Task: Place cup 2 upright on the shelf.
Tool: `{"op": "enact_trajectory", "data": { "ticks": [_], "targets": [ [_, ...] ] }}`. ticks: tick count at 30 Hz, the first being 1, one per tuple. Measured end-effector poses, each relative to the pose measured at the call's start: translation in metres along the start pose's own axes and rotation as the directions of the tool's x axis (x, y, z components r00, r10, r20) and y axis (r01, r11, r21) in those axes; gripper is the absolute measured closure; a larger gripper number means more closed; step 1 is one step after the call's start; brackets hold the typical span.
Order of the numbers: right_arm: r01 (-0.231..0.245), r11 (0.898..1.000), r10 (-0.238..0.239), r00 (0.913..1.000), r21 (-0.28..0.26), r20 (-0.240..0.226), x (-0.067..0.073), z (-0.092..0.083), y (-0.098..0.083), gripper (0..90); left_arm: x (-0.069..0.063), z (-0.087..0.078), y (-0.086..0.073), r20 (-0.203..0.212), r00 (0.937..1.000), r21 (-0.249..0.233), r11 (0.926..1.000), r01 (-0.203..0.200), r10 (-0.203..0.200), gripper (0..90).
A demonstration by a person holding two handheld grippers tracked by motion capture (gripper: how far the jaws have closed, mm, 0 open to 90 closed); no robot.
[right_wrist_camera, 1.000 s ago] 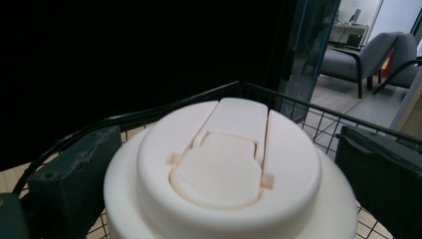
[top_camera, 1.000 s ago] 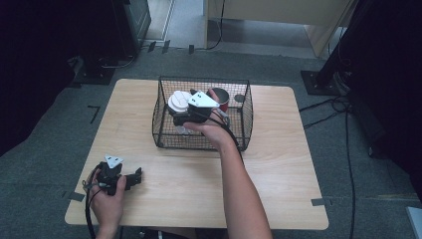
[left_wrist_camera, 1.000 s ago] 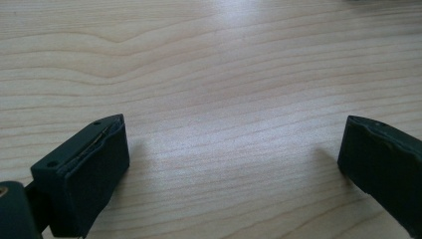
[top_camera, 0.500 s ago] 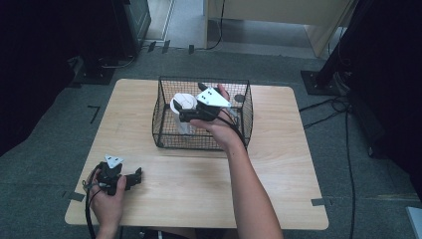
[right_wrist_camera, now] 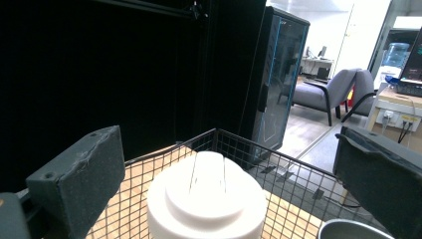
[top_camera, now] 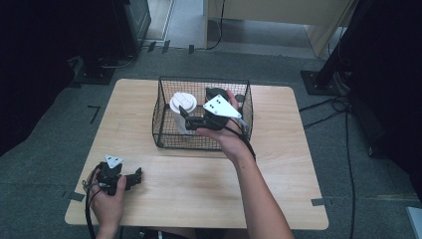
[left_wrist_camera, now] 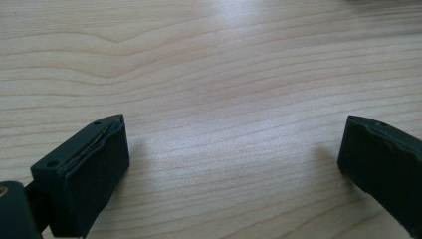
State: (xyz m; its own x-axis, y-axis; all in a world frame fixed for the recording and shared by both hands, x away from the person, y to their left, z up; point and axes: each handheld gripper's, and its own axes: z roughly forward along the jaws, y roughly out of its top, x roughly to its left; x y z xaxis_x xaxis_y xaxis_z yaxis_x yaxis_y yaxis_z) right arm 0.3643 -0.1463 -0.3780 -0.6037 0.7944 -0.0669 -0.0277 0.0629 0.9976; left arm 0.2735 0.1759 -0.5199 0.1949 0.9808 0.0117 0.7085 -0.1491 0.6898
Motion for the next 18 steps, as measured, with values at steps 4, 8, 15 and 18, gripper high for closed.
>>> {"op": "enact_trajectory", "data": {
  "ticks": [4, 8, 15, 18],
  "targets": [
    [0.007, 1.0, -0.007, 0.9999, 0.007, 0.014, 0.0, -0.014, -0.002, 0.1, 0.0, 0.0, 0.0, 0.0, 1.0, 0.0, 1.0, 0.0, 0.0, 0.4],
    [-0.001, 1.0, 0.001, 0.9997, 0.007, 0.025, -0.001, -0.028, -0.006, 0.1, 0.0, 0.0, 0.0, 0.0, 1.0, 0.0, 1.0, 0.0, 0.0, 0.4],
    [-0.009, 0.999, 0.007, 0.9991, 0.051, 0.042, 0.004, -0.053, -0.015, 0.3, 0.0, 0.0, 0.0, 0.0, 1.0, -0.001, 1.0, 0.0, 0.0, 0.4],
    [-0.024, 0.998, 0.021, 0.9985, 0.052, 0.05, 0.005, -0.063, -0.019, 0.3, 0.0, 0.0, 0.0, 0.0, 1.0, 0.001, 1.0, 0.0, 0.0, 0.4]
  ]
}}
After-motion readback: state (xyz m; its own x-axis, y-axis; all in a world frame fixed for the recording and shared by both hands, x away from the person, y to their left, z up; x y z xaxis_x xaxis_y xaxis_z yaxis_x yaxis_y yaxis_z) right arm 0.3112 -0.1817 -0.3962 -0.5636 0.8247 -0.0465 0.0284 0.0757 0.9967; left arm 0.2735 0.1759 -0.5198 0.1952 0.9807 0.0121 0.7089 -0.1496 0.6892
